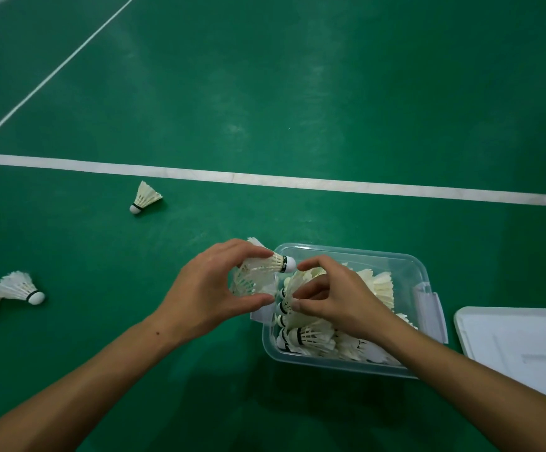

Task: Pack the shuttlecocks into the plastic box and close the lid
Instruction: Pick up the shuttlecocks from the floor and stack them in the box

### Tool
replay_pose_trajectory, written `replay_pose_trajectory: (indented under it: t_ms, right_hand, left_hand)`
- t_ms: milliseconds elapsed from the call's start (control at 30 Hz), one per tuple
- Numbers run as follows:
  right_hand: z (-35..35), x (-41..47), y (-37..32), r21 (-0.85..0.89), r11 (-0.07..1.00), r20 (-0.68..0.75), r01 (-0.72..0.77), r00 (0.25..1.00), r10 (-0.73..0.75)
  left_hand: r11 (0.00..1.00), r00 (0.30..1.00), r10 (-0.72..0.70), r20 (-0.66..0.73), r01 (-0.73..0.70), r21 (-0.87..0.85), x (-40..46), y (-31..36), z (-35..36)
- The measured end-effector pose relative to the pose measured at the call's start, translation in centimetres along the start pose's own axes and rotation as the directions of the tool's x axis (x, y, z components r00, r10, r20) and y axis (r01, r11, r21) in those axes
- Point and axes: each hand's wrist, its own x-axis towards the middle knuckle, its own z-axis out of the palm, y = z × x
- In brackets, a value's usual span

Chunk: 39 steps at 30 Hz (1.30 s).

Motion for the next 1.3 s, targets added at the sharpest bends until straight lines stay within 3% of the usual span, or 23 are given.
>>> replay_pose_trajectory:
  t_ms: [133,300,400,533,700,1133,1233,1300]
  right_hand:
    - [-1.7,-0.6,-0.3,0.004,1.0,-0.07,0.026,0.997,-0.026]
    - [-4.6,-0.6,-1.9,-0.03,0.99,-0.125,0.135,0.983,-0.137]
    - [-5.5,0.0,-2.7,-0.082,0.97,-0.08,0.228,0.969,-0.235]
    - [-5.5,0.7,-3.0,-0.084,0.956,0.086,0.28,0.958,-0.273]
    - [-5.7,0.9,-2.3,-0.008,0.968,0.152,0.251,0.957,-0.247]
    - [-6.2,0.2,-0.9,-0.073,0.96,0.217,0.269,0.944,-0.248]
    - [-6.9,-0.9,-0.5,-0.124,0.948,0.184,0.293,0.946,-0.268]
    - [-7.6,-1.9,0.1,-0.158,0.941,0.08,0.301,0.953,-0.291]
  left_hand:
    - [0.998,0.996,0.048,0.077,-0.051,0.039,0.9,0.0,-0.4]
    - [0.979,0.952,0.145,0.269,-0.178,0.103,3.4,0.6,-1.3]
    - [0.967,0.905,0.179,0.385,-0.233,0.099,5.1,1.1,-1.7]
    - [0.958,0.861,0.226,0.455,-0.282,0.058,6.3,1.5,-1.7]
    - [0.965,0.859,0.239,0.453,-0.261,-0.015,6.4,1.6,-1.1]
    - [0.971,0.899,0.233,0.371,-0.195,-0.136,5.8,2.6,-0.1]
    - [0.981,0.941,0.182,0.285,-0.154,-0.117,5.3,2.3,-0.5]
    - [0.984,0.966,0.145,0.215,-0.119,-0.133,4.9,1.8,-0.9]
